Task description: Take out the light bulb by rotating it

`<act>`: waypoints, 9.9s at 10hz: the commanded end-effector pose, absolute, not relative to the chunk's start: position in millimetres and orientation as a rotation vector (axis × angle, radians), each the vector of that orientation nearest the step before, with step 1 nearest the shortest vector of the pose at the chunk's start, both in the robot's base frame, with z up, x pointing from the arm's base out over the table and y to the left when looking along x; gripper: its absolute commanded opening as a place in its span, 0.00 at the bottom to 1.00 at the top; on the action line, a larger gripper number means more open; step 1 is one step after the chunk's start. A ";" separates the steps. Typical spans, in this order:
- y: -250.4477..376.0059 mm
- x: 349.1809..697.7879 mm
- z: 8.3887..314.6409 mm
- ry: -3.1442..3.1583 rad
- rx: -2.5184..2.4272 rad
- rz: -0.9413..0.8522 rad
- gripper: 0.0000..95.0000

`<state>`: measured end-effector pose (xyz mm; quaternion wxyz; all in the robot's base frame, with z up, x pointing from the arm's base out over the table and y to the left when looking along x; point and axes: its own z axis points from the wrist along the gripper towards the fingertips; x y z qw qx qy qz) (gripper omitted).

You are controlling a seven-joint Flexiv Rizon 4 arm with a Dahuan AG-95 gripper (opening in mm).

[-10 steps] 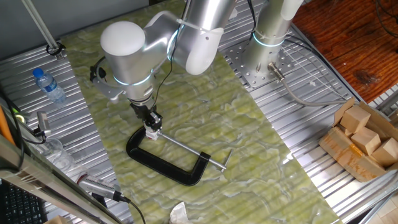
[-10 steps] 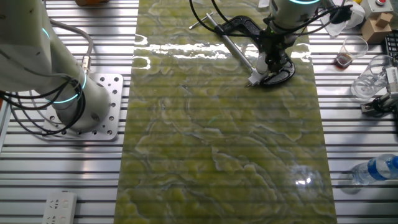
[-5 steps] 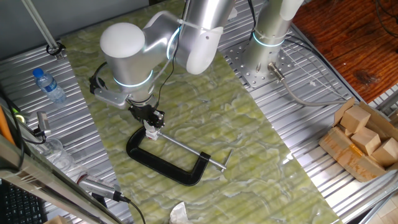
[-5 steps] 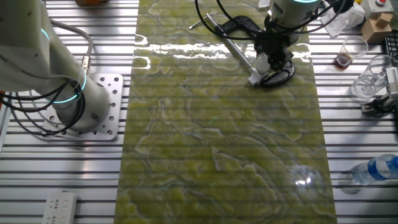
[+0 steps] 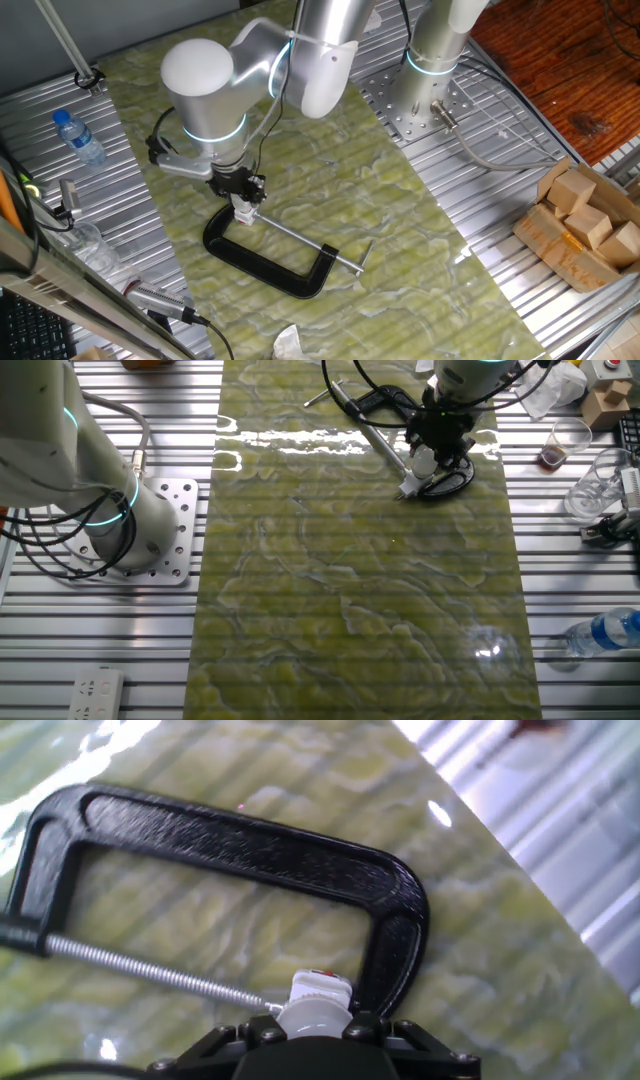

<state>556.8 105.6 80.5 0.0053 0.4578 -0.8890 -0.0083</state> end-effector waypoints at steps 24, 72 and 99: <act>107.2 562.0 85.4 -2.761 1.482 -0.011 0.60; 104.8 562.7 81.0 -3.035 0.771 -0.040 0.00; 108.7 562.7 83.7 -2.678 1.657 -0.045 0.80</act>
